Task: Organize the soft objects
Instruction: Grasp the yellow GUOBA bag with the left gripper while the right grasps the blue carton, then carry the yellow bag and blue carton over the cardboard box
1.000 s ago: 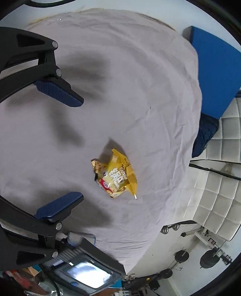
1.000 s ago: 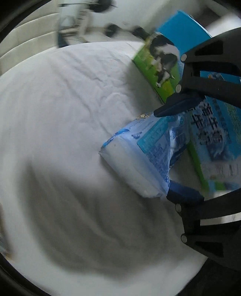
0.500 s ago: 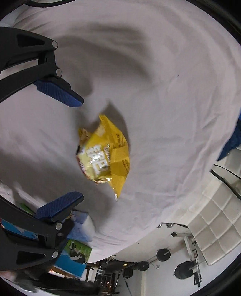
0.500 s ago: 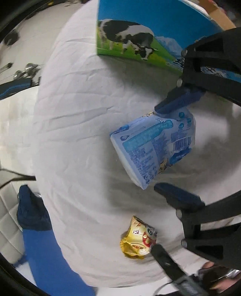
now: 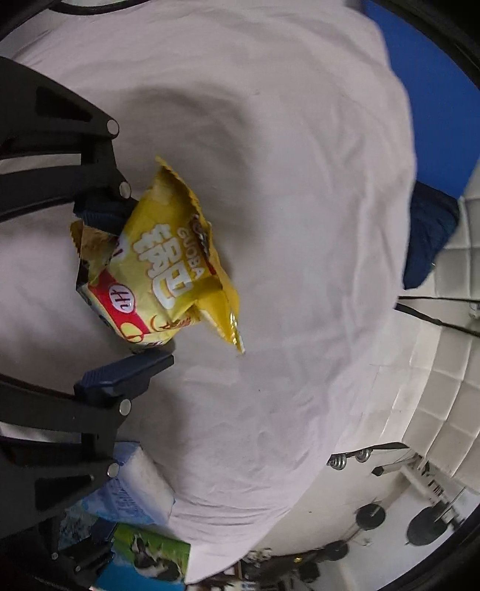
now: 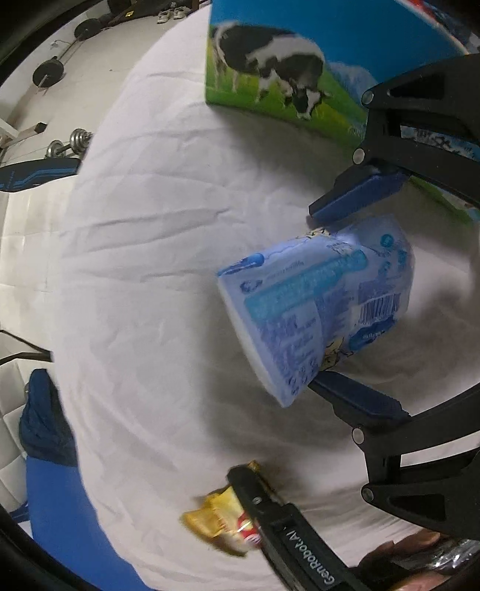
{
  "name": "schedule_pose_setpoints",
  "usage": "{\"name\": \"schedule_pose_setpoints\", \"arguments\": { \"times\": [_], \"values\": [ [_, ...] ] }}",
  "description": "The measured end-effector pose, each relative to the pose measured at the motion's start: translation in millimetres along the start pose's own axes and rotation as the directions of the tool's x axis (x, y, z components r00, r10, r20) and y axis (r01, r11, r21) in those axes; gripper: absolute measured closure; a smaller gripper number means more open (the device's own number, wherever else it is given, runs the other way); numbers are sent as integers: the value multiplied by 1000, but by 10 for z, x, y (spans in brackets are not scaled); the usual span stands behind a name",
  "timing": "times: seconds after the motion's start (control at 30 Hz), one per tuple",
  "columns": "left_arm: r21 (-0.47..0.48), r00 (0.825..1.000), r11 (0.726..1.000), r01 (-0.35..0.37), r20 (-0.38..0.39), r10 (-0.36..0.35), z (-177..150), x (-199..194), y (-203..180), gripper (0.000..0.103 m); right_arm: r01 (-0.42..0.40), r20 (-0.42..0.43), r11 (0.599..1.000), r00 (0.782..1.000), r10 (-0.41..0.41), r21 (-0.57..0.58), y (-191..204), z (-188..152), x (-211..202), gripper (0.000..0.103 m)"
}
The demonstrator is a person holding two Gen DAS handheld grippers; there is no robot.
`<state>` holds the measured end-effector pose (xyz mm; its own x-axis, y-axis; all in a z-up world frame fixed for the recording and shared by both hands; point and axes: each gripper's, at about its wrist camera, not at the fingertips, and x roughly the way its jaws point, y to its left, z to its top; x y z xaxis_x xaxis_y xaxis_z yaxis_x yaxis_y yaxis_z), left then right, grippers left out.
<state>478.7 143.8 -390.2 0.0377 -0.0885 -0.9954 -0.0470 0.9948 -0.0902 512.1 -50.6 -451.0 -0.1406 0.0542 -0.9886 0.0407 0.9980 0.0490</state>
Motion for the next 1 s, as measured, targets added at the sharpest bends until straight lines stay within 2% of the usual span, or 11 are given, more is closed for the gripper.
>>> {"name": "schedule_pose_setpoints", "arguments": {
  "times": [0.1,0.17,0.33,0.47,0.67,1.0],
  "values": [
    [19,1000,1000,-3,25,3,-22,-11,-5,54,15,-7,1000,1000,-15,6,13,-26,72,22],
    [23,999,1000,6,35,-7,-60,-21,-8,55,33,3,999,999,-33,8,25,-41,58,32],
    [17,999,999,42,24,-43,-203,-35,100,57,42,-2,999,999,-42,15,87,-185,10,48],
    [28,999,999,44,26,-45,-346,-83,86,58,40,-7,999,999,-40,1,86,-277,-35,60],
    [28,997,998,60,37,-61,-577,-224,124,58,13,-9,1000,1000,-13,4,90,-481,-72,67],
    [35,995,997,62,81,-65,-964,-504,184,58,-49,5,999,999,49,9,75,-926,-145,69]
  ]
}}
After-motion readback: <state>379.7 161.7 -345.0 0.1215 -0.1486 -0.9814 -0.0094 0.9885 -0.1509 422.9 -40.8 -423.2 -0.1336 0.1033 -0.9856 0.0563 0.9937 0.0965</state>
